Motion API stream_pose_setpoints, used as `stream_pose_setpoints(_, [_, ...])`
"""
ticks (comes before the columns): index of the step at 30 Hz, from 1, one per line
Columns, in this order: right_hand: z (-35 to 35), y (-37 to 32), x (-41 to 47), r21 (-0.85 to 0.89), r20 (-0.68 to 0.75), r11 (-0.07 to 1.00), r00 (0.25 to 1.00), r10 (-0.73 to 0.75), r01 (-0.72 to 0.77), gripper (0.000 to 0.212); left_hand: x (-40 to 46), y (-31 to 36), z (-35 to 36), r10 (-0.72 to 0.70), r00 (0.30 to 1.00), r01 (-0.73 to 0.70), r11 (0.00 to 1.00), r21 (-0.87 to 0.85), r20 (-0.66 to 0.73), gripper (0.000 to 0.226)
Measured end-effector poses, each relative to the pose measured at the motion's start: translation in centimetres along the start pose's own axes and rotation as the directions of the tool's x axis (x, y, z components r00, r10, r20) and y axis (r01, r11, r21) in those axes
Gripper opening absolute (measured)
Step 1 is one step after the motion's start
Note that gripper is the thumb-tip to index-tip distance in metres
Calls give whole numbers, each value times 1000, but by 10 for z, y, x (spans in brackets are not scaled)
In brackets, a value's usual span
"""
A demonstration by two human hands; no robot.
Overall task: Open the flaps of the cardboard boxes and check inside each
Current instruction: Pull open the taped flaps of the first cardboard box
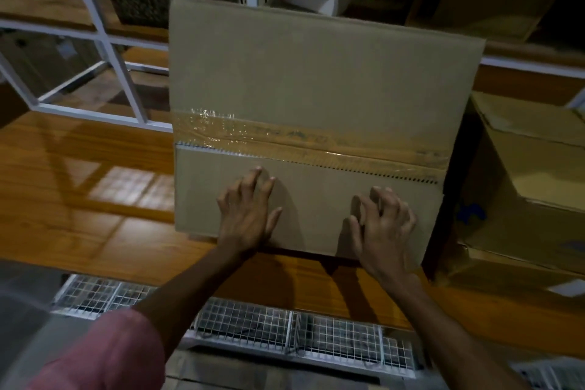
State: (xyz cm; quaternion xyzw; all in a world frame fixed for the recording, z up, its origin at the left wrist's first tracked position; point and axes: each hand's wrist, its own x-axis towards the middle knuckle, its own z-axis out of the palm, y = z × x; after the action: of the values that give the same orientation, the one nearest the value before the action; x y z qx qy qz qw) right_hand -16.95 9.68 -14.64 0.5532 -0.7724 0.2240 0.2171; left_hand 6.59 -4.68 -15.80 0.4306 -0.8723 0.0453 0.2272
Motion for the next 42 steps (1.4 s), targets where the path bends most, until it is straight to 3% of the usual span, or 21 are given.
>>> stream_pose_setpoints(4, [-38, -4, 47, 42, -73, 998, 997, -34, 37, 40, 36, 20, -57, 10, 993, -15, 999, -38, -118, 57])
stream_pose_setpoints(8, [-76, -8, 89, 73, -127, 997, 992, -14, 24, 41, 76, 33, -105, 32, 980, -29, 999, 21, -197, 61])
stream_pose_setpoints(20, [-149, -12, 134, 29, -223, 994, 970, -97, 106, 44, 120, 51, -170, 106, 959, -64, 985, 162, -263, 59])
stream_pose_setpoints(23, [-169, -8, 151, 172, -152, 981, 986, -65, 91, 32, 125, 53, -185, 133, 967, -107, 986, 126, -216, 65])
stream_pose_setpoints(25, [-186, 1, 167, 212, 8, 977, 1000, 12, -14, 33, 132, 53, -200, 137, 971, -125, 990, 69, -196, 69])
stream_pose_setpoints(27, [-194, 13, 179, 100, 227, 991, 971, 70, -94, 35, 143, 48, -213, 63, 993, -71, 995, -76, -100, 62])
stream_pose_setpoints(29, [-190, 23, 179, 0, 359, 998, 931, 59, -63, 40, 148, 38, -217, 35, 999, -31, 994, -106, 38, 47])
stream_pose_setpoints(32, [-177, 27, 164, 22, 428, 999, 904, 16, -28, 53, 144, 22, -208, 34, 993, -30, 999, -37, 111, 35])
stream_pose_setpoints(38, [-182, 26, 156, -23, 597, 1000, 802, 14, 0, 75, 123, 23, -220, 66, 966, -40, 994, -105, 249, 62])
stream_pose_setpoints(42, [-189, 21, 137, -8, 491, 1000, 871, -2, 7, 77, 94, 26, -229, 71, 963, -75, 997, 4, 261, 79])
